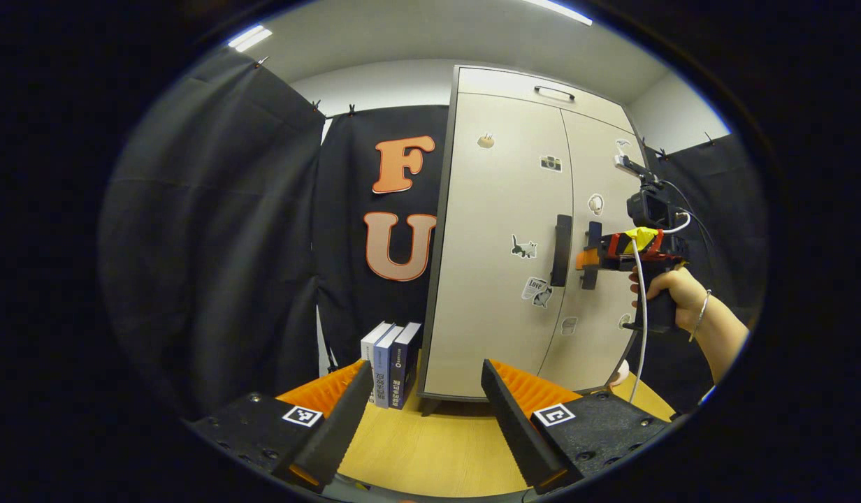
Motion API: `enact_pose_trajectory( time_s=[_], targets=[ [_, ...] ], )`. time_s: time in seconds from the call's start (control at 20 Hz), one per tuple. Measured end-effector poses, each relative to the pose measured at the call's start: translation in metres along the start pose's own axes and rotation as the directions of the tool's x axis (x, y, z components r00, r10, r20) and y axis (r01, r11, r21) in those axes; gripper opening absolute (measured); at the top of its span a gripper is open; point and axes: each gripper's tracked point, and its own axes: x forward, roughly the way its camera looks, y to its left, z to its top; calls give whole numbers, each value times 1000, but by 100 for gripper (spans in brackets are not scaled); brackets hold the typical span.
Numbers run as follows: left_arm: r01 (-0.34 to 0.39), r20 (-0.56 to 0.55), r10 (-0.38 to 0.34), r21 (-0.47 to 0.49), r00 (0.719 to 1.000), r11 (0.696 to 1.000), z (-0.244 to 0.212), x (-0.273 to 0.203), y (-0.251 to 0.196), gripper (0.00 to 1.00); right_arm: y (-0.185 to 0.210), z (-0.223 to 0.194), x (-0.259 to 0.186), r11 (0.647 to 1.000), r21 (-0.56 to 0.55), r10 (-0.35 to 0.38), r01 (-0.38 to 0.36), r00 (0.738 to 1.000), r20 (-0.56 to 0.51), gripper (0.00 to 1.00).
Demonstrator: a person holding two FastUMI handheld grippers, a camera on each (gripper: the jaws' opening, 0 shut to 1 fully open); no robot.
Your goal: Open the right door of the double-door shoe cabinet with the right hand, and open the left door with the left hand.
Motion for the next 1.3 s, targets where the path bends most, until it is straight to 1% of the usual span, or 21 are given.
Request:
enact_pose_trajectory(
  time_s=[0.1, 0.15, 0.2, 0.25, 0.3, 0.4, 0.45, 0.5, 0.65, 0.8, 0.85, 0.95, 1.3],
  targets=[
    [-7, -1, 7, -1, 1000, 1000, -1, -1, 3, 95, -1, -1, 4, 1000, 8, -8, 8, 1000, -5, 47],
    [-11, -1, 11, -1, 1000, 1000, -1, -2, 5, 95, 2, 0, 4, 1000, 12, -5, 5, 1000, -14, 45],
    [-16, -1, 16, -1, 1000, 1000, -1, -2, 6, 95, 1, -1, 7, 1000, 11, -6, 6, 1000, 1, 41],
    [-21, -1, 21, -1, 1000, 1000, -1, -3, 8, 95, 2, -2, 4, 1000, 3, -14, 14, 1000, -2, 40],
    [-25, -2, 25, 1, 1000, 1000, -2, -4, 8, 95, 2, -2, 4, 1000, -5, -16, 16, 1000, 4, 36],
    [-31, -7, 31, 0, 1000, 1000, -4, -5, 8, 95, 2, -4, 4, 1000, -14, -11, 12, 1000, 2, 36],
    [-32, -11, 32, -2, 999, 999, -6, -6, 9, 95, 2, -3, 2, 1000, -20, -5, 5, 1000, 8, 37],
    [-35, -13, 35, -2, 999, 999, -6, -8, 8, 95, 1, -3, -1, 1000, -31, -2, 2, 1000, 7, 30],
    [-31, -20, 31, -2, 999, 1000, -9, -11, 3, 95, 1, -4, -7, 997, -81, 13, -12, 1000, 12, 30],
    [-24, -12, 24, 2, 1000, 1000, -5, -16, -4, 95, -1, -3, -13, 997, -74, 31, -30, 999, 11, 30],
    [-23, -8, 23, 2, 1000, 1000, -4, -18, -6, 95, 0, -4, -17, 998, -58, 39, -39, 999, 7, 21],
    [-20, -1, 20, -2, 1000, 1000, 0, -23, -10, 95, -1, -5, -23, 998, -43, 50, -50, 999, -3, 21],
    [-24, 12, 24, -10, 1000, 1000, 5, -40, -18, 95, -7, -5, -41, 996, -42, 72, -72, 997, -15, 21]
  ],
)
